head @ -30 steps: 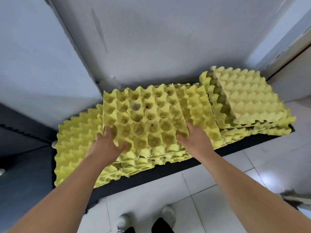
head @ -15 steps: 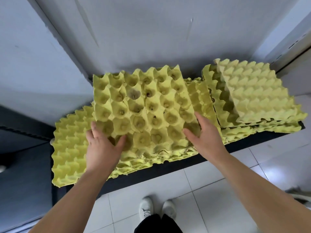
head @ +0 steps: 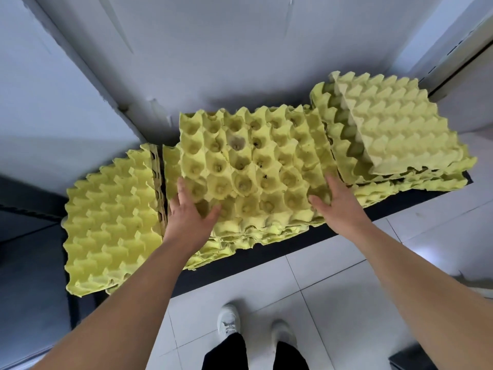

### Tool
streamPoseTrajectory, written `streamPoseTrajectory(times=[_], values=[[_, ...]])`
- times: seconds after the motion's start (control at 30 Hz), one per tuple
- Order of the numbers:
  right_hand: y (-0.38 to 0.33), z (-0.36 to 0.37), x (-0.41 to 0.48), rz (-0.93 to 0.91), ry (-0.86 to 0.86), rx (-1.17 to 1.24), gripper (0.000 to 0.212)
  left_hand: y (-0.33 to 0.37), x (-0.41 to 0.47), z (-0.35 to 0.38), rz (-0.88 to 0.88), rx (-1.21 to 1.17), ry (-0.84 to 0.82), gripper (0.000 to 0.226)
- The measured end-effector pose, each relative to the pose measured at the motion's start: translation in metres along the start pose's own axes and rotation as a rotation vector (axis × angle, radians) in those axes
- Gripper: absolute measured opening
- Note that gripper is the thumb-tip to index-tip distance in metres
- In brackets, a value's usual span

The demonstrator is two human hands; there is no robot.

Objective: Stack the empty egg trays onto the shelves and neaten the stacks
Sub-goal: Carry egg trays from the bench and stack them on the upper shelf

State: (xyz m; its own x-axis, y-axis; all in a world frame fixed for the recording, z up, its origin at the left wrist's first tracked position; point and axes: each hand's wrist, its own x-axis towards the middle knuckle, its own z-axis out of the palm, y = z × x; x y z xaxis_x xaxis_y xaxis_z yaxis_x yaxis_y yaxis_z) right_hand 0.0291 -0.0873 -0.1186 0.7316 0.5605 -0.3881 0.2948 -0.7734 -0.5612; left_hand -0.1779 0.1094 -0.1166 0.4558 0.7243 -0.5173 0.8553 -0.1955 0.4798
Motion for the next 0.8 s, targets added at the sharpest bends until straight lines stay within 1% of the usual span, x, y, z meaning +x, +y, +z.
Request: streamPoseTrajectory(times=[0.07,0.13,0.17,0.23,0.3,0.47,0.63,0.8], values=[[0.006,0.005,0.004,0.047,0.012,-0.036,0.065,-0.003,-0.004,0.006,-0.022,-0.055,-0.019,0.099],[0.01,0.007,0.007,0.085,0.085,-0.146,0.059,-0.004,-0.007,0.011,0.008,-0.05,-0.013,0.098],[0.013,0.007,0.009,0.105,0.094,-0.185,0.058,-0.003,-0.007,0.013,0.009,-0.054,-0.001,0.097],[0.017,0.008,0.011,0.14,0.043,-0.109,0.06,-0.004,-0.007,0.013,-0.011,-0.072,0.022,0.095],[0.024,0.007,0.013,0.1,0.026,-0.023,0.062,-0.002,-0.009,0.015,-0.015,-0.092,0.063,0.095],[0.024,-0.003,0.01,0.02,0.093,-0.003,0.059,0.007,-0.02,0.014,0.004,-0.183,0.185,0.098],[0.015,-0.028,-0.004,-0.059,0.174,-0.006,0.036,0.022,-0.047,0.001,0.059,-0.281,0.27,0.094],[0.005,-0.064,-0.026,-0.098,0.233,-0.012,0.046,0.042,-0.074,-0.014,0.096,-0.315,0.307,0.093]])
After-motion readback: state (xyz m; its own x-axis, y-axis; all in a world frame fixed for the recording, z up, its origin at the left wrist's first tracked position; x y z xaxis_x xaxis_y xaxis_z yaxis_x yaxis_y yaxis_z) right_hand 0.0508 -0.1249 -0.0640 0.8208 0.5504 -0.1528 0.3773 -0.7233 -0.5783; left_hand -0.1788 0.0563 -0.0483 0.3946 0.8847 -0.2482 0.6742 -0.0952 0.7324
